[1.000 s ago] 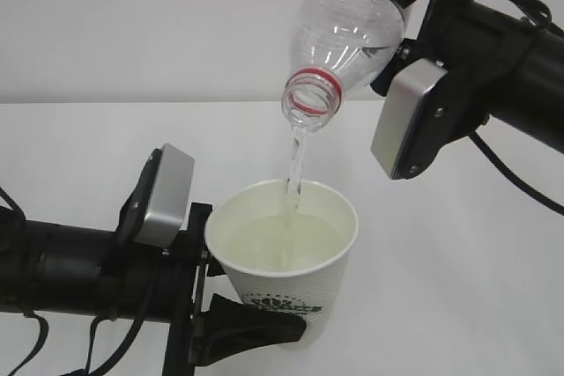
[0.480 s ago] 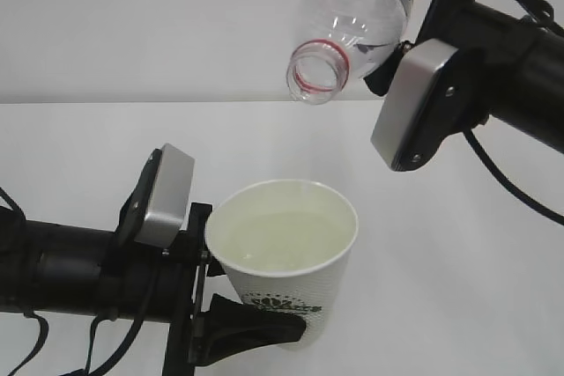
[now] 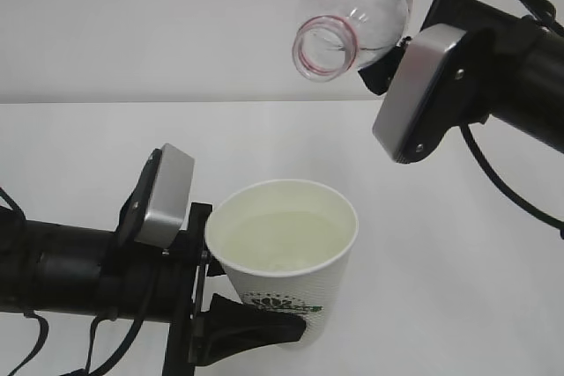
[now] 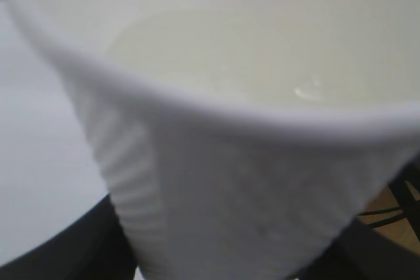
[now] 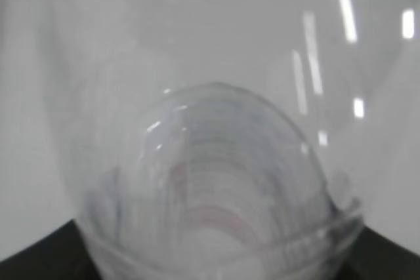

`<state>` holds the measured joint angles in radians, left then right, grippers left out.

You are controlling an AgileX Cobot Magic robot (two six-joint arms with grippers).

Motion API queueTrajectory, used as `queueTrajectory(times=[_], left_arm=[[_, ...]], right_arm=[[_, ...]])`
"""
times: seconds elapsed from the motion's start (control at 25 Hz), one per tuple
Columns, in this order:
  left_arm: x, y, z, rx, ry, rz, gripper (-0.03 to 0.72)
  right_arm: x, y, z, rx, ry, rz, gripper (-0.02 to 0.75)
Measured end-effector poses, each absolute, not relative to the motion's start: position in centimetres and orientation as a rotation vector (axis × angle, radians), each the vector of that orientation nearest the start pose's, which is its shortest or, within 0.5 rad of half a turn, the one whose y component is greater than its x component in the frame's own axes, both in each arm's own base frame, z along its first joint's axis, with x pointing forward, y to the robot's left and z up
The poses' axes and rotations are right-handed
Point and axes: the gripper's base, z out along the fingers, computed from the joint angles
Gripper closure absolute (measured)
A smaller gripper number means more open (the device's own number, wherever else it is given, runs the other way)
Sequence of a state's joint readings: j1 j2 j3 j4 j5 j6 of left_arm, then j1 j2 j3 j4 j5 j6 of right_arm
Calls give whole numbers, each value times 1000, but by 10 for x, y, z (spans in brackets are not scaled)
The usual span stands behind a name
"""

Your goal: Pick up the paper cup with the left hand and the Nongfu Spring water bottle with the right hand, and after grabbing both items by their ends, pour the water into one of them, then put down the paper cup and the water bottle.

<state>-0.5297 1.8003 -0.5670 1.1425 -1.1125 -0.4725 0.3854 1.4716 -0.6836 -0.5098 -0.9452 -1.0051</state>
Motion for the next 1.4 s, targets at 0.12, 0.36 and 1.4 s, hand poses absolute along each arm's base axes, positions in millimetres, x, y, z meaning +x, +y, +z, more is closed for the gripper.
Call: queueTrajectory(times=[0.12,0.36,1.4], left_arm=[[198,-202,147,1316,1475,-1102,229],[198,-202,147,1316,1475,-1102,229],[198,-202,147,1316,1475,-1102,229]], right_arm=[[263,145,278,-1242,685,-455,287],[265,143,279,-1185,752,-407,287],[262,126,257,-917,1107,-159,287]])
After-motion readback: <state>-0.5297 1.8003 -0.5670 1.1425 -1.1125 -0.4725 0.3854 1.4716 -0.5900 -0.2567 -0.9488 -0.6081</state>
